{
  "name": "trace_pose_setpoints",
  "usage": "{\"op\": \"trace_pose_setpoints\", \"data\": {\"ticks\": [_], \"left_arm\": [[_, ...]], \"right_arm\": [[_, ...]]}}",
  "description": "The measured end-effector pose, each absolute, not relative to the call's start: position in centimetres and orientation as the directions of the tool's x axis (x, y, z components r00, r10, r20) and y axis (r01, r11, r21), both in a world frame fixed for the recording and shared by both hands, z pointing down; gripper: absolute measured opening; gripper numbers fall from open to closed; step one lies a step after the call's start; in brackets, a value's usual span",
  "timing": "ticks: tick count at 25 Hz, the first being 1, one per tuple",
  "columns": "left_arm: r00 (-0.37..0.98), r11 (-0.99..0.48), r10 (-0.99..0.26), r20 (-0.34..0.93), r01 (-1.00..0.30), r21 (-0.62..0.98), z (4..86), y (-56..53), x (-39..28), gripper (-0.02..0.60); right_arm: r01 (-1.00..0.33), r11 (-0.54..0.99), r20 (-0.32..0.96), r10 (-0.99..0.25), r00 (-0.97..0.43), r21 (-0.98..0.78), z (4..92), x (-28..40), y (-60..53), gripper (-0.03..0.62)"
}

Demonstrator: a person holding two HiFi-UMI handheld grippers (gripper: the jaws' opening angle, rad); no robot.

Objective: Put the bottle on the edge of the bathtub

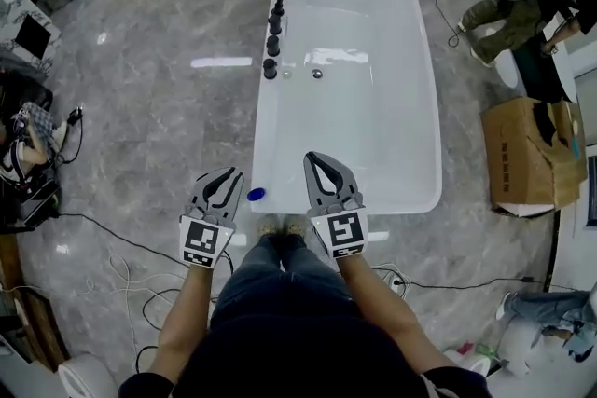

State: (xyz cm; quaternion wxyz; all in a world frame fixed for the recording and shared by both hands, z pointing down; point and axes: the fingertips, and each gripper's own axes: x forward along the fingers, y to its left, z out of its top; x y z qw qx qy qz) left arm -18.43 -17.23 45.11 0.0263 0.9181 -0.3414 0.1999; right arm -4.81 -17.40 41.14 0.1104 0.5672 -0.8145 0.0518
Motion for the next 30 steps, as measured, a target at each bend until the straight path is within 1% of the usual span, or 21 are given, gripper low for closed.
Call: {"op": "trace_pose_setpoints", "data": {"ticks": [1, 3, 8, 14, 19, 30], "left_arm": [[0.683, -0.756, -0.634, 0.362, -0.647, -0.103, 43.7, -17.9, -18.0, 0.052], [0.671, -0.733, -0.668, 0.321, -0.668, -0.128, 40.6, -19.0, -17.0, 0.027], [0.633, -0.663, -0.747, 0.203, -0.732, -0.159, 32.2, -20.9, -15.1, 0.023], [0.619, -0.629, -0.778, 0.108, -0.764, -0.147, 24.9, -20.7, -13.7, 0.023], [0.628, -0.629, -0.776, 0.059, -0.763, -0.15, 21.7, -19.8, -12.8, 0.022], [0.632, -0.634, -0.772, 0.066, -0.759, -0.151, 21.0, -18.9, -11.6, 0.023]], "right_arm": [[-0.937, 0.346, 0.218, -0.919, -0.328, 0.047, 39.9, -4.6, -17.7, 0.028], [-0.941, 0.332, 0.18, -0.931, -0.316, 0.065, 37.3, -4.1, -18.1, 0.028], [-0.957, 0.273, 0.09, -0.96, -0.264, 0.1, 30.8, -2.3, -18.7, 0.028], [-0.968, 0.22, -0.01, -0.975, -0.223, 0.122, 23.8, -0.4, -18.2, 0.028], [-0.973, 0.192, -0.053, -0.978, -0.2, 0.132, 20.4, 0.4, -17.2, 0.028], [-0.975, 0.173, -0.055, -0.982, -0.182, 0.137, 19.2, 1.0, -16.0, 0.026]]}}
